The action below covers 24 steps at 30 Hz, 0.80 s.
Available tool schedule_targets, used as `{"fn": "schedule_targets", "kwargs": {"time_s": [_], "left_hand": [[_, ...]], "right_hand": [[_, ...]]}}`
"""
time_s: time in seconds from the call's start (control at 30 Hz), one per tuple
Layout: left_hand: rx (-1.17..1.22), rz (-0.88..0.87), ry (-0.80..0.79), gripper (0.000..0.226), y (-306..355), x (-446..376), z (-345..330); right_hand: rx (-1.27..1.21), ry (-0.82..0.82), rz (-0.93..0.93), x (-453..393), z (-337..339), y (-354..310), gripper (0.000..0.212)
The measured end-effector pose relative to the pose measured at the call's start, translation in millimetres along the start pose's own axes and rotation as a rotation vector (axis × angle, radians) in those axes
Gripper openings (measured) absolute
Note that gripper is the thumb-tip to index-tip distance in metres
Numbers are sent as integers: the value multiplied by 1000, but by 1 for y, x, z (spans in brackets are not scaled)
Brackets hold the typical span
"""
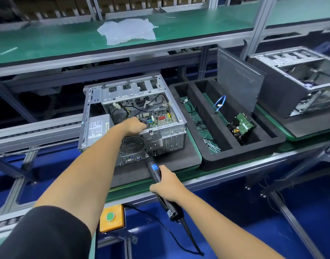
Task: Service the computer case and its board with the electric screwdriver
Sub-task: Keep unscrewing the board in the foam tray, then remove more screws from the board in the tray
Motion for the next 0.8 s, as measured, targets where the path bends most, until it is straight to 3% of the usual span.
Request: {"fn": "schedule_targets", "kwargs": {"time_s": [0.13,0.4,0.5,0.6,0.7,0.8], "left_hand": [[304,-75,253,36,-1,10,7],[976,-129,291,38,35,38,53],[1062,-201,232,35,72,38,58],[1038,-210,196,29,114,25,47],[982,-241,259,25,158,-4,34],[983,-211,298,28,197,-44,16]], "right_hand": [[43,14,92,12,7,-12,36],[-100,178,295,25,53,-66,52],[-153,240,299,28,84,-74,68],[-172,290,298,27,122,-71,54],[-207,332,312,16,165,-59,31],[-239,363,301,0,211,-35,33]]}}
Point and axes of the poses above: each hand's wrist, its own x-axis away from the middle knuckle, its own z-axis out of the back of the hand, y = z × x, the point moved 2 cm from there along -x, towards the middle knuckle, and after that the axes turned 3 degrees about -y, right-handed, at the moved point
